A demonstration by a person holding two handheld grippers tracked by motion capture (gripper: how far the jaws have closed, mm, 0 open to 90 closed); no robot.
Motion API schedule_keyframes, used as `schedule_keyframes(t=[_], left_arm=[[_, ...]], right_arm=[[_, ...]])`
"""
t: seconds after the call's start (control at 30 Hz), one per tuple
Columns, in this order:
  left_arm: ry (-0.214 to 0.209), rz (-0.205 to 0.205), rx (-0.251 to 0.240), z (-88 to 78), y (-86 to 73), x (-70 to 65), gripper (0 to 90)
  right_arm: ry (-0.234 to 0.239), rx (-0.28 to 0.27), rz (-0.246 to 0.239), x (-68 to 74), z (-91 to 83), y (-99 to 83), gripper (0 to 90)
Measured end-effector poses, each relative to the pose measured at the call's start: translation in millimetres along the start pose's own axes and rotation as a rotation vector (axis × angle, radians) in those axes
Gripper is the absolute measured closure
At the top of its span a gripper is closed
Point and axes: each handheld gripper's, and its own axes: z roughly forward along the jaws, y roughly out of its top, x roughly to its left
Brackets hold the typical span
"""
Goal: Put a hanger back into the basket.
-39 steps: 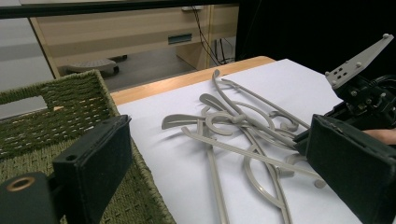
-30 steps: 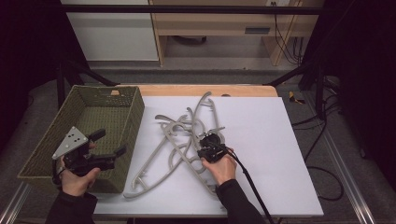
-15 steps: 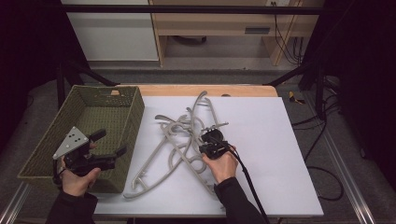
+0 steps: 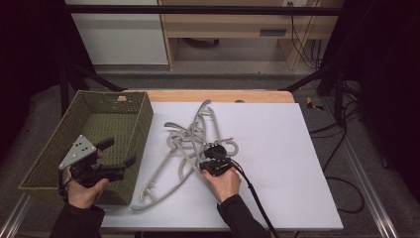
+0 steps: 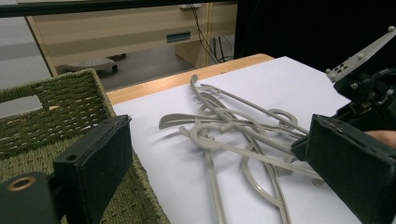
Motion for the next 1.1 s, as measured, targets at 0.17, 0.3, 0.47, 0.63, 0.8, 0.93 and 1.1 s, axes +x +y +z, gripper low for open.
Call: schedule_keyframes(t=[0.17,0.3,0.47,0.63,0.8,0.93,1.1], left_arm=[[-0.001,0.0,-0.001,0.3,0.0,-0.6,6.7],[-0.004,0.005,0.005,1.0,0.0,-1.6,6.7],[-0.01,-0.001,0.005,1.5,1.8,-7.0,7.2],[-0.009,0.012,0.015,7.2,6.7,-23.4,8.3],[-0.016,0.028,0.044,22.6,9.1,-43.7,8.5],[-0.024,0.042,0.081,40.2,8.6,-58.4,8.5],[-0.033,0.049,0.121,60.5,3.3,-68.8,8.5]], right_arm=[[0.017,-0.004,-0.006,0.5,2.3,-1.8,81.2],[0.055,-0.016,-0.014,-0.5,-0.2,-2.3,68.8],[0.067,-0.142,-0.095,-7.7,-22.3,-5.4,50.0],[0.066,-0.264,-0.154,-30.1,-56.0,-14.6,38.2],[0.082,-0.392,-0.216,-57.7,-86.3,-30.5,26.7],[0.075,-0.46,-0.251,-72.2,-102.9,-41.9,18.1],[0.079,-0.507,-0.251,-83.7,-117.7,-53.3,11.4]])
